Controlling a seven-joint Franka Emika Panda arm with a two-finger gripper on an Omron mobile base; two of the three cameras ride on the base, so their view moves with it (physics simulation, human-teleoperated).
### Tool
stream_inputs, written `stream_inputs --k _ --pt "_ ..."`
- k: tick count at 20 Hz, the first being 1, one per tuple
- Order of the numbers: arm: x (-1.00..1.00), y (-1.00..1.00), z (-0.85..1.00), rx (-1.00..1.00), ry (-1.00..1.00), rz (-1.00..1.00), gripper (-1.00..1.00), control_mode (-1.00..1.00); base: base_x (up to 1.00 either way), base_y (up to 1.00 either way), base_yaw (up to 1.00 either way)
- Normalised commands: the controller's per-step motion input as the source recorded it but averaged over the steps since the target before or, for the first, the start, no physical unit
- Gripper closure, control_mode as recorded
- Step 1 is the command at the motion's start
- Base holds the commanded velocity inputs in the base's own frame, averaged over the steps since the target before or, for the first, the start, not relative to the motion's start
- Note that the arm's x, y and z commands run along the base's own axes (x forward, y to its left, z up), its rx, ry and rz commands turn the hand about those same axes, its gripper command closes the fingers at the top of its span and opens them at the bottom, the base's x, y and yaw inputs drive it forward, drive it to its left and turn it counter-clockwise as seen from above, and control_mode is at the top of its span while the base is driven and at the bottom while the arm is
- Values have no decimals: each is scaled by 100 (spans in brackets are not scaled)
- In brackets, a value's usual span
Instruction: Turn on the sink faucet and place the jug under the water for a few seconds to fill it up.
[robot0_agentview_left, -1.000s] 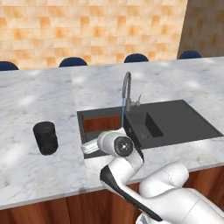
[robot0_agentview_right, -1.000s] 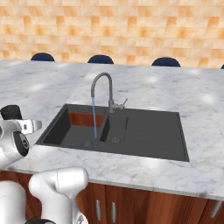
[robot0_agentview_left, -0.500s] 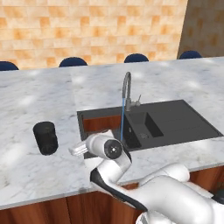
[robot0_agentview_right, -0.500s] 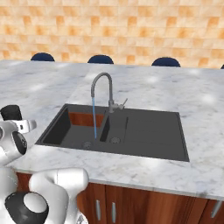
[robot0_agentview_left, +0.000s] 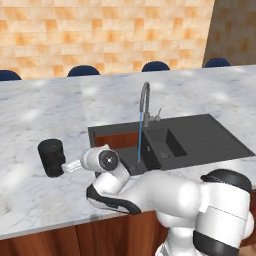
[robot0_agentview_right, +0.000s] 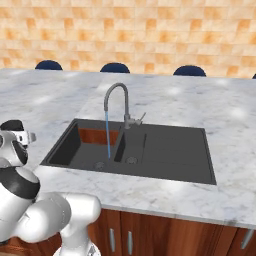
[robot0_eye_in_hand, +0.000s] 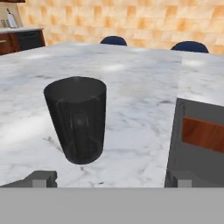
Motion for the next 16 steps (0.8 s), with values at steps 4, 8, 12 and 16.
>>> stream_inputs --k 4,8,12,16 --pt "4 57 0 0 6 1 -100 -100 0 0 0" --pt "33 20 0 0 4 0 -100 -100 0 0 0" --pt "29 12 0 0 6 2 -100 -100 0 0 0" --pt "21 26 -11 0 7 4 -100 -100 0 0 0"
